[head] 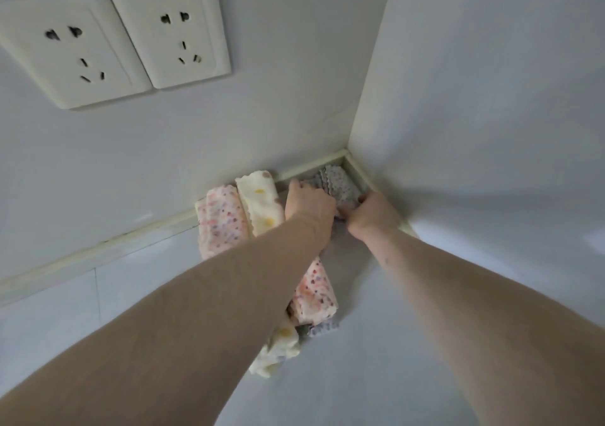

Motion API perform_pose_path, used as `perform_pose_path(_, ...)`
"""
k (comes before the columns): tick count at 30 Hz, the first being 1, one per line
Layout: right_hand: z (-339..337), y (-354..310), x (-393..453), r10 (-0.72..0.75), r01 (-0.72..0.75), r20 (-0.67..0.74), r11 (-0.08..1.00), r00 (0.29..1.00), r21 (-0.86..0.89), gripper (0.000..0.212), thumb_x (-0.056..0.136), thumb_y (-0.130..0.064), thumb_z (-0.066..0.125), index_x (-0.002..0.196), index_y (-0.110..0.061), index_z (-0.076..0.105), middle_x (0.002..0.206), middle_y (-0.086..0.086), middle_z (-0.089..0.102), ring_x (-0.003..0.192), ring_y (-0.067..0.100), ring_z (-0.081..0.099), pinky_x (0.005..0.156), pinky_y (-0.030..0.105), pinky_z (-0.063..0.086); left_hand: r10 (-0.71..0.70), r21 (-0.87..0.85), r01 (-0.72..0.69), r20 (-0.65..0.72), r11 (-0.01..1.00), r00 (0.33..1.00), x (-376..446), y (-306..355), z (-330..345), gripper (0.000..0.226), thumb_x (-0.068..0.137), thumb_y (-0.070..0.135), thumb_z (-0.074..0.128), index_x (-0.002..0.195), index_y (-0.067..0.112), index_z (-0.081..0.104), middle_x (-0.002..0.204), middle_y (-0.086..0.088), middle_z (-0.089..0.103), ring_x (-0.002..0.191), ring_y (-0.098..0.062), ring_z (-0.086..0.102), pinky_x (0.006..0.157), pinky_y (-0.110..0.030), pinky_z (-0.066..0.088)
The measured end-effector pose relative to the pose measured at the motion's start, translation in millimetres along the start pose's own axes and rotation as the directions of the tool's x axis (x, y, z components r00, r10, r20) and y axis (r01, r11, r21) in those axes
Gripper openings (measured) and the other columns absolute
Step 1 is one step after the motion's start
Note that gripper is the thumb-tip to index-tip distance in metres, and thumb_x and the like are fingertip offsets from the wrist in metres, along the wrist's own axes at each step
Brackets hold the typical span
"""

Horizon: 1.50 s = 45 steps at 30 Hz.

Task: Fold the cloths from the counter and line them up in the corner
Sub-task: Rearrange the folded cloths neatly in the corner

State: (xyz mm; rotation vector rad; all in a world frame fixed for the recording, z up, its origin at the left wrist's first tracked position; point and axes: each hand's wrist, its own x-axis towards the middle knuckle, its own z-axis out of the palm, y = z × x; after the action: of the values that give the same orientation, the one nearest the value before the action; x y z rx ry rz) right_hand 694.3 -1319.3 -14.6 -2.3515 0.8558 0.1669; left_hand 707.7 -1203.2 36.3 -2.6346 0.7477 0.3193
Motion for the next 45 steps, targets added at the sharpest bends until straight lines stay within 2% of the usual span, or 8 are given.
perform_pose_path(5, -2, 8, -1, 0.104, -0.123, 0.094, 0.966, 0.99, 0.227, 0.039, 0.08, -0.035, 0.078, 0.109, -0.008, 0.076, 0.107, 0.012, 0.076, 0.096, 0.03, 0.073, 0.077, 0.032, 0.056, -0.006, 0.0, 0.006, -0.039, 1.0, 0.999, 6, -1, 5, 0.032, 0.101, 0.021, 0.054, 0.132, 0.019, 0.062, 0.139, -0.006, 0.062, 0.133, -0.028, 0.052, 0.106, -0.04, 0.035)
perform_pose_path(8, -13, 10, -6, 0.179, -0.216, 0.12, 0.833, 0.976, 0.509, 0.01, 0.084, -0.017, 0.075, 0.09, -0.01, 0.07, 0.091, 0.013, 0.074, 0.075, 0.025, 0.071, 0.081, 0.046, 0.063, -0.039, -0.127, 0.028, -0.086, 0.991, 0.996, 0, -4, 0, 0.031, 0.097, 0.026, 0.062, 0.127, 0.019, 0.065, 0.135, -0.007, 0.064, 0.131, -0.028, 0.054, 0.106, -0.038, 0.037)
perform_pose_path(14, -55, -2, -44, 0.189, -0.25, 0.18, 0.473, 0.965, 0.845, 0.013, 0.093, -0.016, 0.07, 0.106, -0.015, 0.066, 0.091, 0.003, 0.069, 0.07, 0.013, 0.063, 0.046, 0.018, 0.052, -0.172, -0.505, -0.067, -0.412, 0.861, 0.895, -52, -40, -44, 0.03, 0.086, 0.039, 0.061, 0.111, 0.024, 0.069, 0.114, -0.001, 0.066, 0.114, -0.03, 0.058, 0.088, -0.038, 0.047)
perform_pose_path(19, -69, 1, -105, 0.112, -0.287, 0.272, 0.553, 0.956, 0.782, 0.018, 0.092, -0.024, 0.071, 0.108, -0.017, 0.069, 0.088, 0.001, 0.069, 0.073, 0.014, 0.059, 0.062, 0.027, 0.05, -0.27, -0.615, -0.223, -0.604, 0.757, 0.75, -142, -73, -36, 0.027, 0.074, 0.03, 0.07, 0.101, 0.026, 0.066, 0.102, 0.009, 0.068, 0.097, -0.021, 0.059, 0.069, -0.03, 0.044)
perform_pose_path(29, -30, 11, -181, -0.117, -0.006, 0.229, 0.882, 0.966, 0.472, 0.018, 0.082, -0.016, 0.077, 0.1, -0.019, 0.078, 0.091, -0.004, 0.077, 0.085, 0.013, 0.072, 0.07, 0.024, 0.051, -0.353, -0.786, -0.023, -0.303, 0.618, 0.885, -224, -45, 69, 0.035, 0.072, 0.025, 0.078, 0.102, 0.029, 0.061, 0.114, 0.018, 0.062, 0.106, -0.016, 0.057, 0.071, -0.03, 0.046)
perform_pose_path(33, -20, 16, -186, -0.152, 0.061, 0.228, 0.929, 0.962, 0.365, 0.023, 0.082, -0.014, 0.075, 0.103, -0.023, 0.073, 0.089, -0.009, 0.074, 0.08, 0.009, 0.07, 0.055, 0.01, 0.045, -0.327, -0.795, 0.102, -0.125, 0.598, 0.937, -224, -27, 82, 0.039, 0.078, 0.038, 0.07, 0.11, 0.033, 0.047, 0.119, 0.017, 0.049, 0.113, -0.015, 0.048, 0.074, -0.031, 0.041)
perform_pose_path(41, -20, 7, -187, -0.183, 0.107, 0.171, 0.92, 0.968, 0.377, 0.026, 0.08, -0.009, 0.067, 0.102, -0.022, 0.073, 0.092, -0.005, 0.073, 0.082, 0.008, 0.068, 0.06, 0.019, 0.045, -0.289, -0.791, 0.013, -0.207, 0.611, 0.935, -236, -31, 82, 0.061, 0.075, 0.038, 0.07, 0.13, 0.031, 0.043, 0.15, 0.016, 0.026, 0.132, -0.013, 0.034, 0.094, -0.035, 0.051)
perform_pose_path(45, -13, 10, -185, -0.171, 0.117, 0.202, 0.96, 0.964, 0.254, 0.039, 0.083, -0.018, 0.07, 0.121, -0.021, 0.064, 0.101, -0.003, 0.071, 0.085, 0.012, 0.067, 0.066, 0.021, 0.051, -0.239, -0.791, -0.002, -0.188, 0.611, 0.953, -244, -30, 82, 0.072, 0.078, 0.043, 0.069, 0.142, 0.035, 0.038, 0.155, 0.018, 0.022, 0.139, -0.012, 0.03, 0.103, -0.033, 0.047)
